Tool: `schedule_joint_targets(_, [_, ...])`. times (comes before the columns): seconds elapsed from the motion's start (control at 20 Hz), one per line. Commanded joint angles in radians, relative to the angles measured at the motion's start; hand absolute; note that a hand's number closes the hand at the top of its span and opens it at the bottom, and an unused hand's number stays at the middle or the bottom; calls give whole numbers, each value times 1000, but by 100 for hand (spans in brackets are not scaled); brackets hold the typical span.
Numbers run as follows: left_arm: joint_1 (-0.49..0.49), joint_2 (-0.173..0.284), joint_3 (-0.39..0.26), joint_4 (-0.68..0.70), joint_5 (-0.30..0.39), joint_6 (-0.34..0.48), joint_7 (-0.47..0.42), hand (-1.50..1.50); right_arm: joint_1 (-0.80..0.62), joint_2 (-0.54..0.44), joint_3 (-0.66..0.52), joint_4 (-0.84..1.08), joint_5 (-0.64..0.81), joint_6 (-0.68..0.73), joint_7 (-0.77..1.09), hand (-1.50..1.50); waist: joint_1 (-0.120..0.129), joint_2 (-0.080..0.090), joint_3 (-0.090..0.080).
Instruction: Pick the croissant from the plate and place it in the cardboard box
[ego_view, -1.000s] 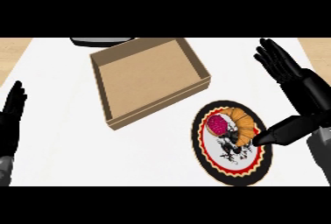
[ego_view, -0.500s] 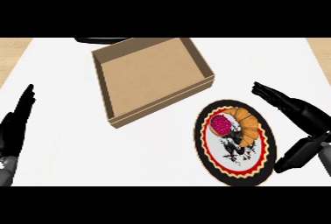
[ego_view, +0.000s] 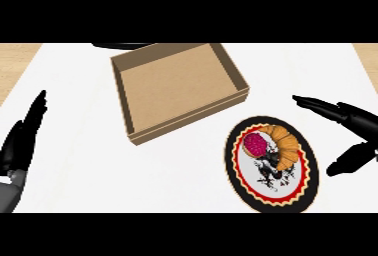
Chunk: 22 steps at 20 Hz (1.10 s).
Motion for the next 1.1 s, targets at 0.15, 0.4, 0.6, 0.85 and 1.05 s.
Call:
schedule_joint_targets(0.15, [-6, -26, -17, 6, -40, 26, 24, 0, -184, -24, 166, 189, 262, -5, -158, -150, 5, -8, -3])
schedule_joint_targets(0.4, [-5, -35, -4, 22, -57, 27, 30, 0, -258, 46, 288, 278, 406, -23, -127, -150, -25, -16, -5])
schedule_joint_targets(0.6, [55, -37, 23, 8, -51, 5, -5, 0, -363, 158, 304, 389, 448, 9, -79, -150, -28, -18, -6])
schedule_joint_targets(0.85, [31, -19, 92, 40, -47, -56, -11, 0, -423, 230, 285, 576, 550, -108, -132, -150, -40, -19, -6])
schedule_joint_targets(1.05, [137, -19, 108, -43, -69, -50, -19, 0, -390, 262, 268, 563, 574, -119, -128, -150, -45, -25, -6])
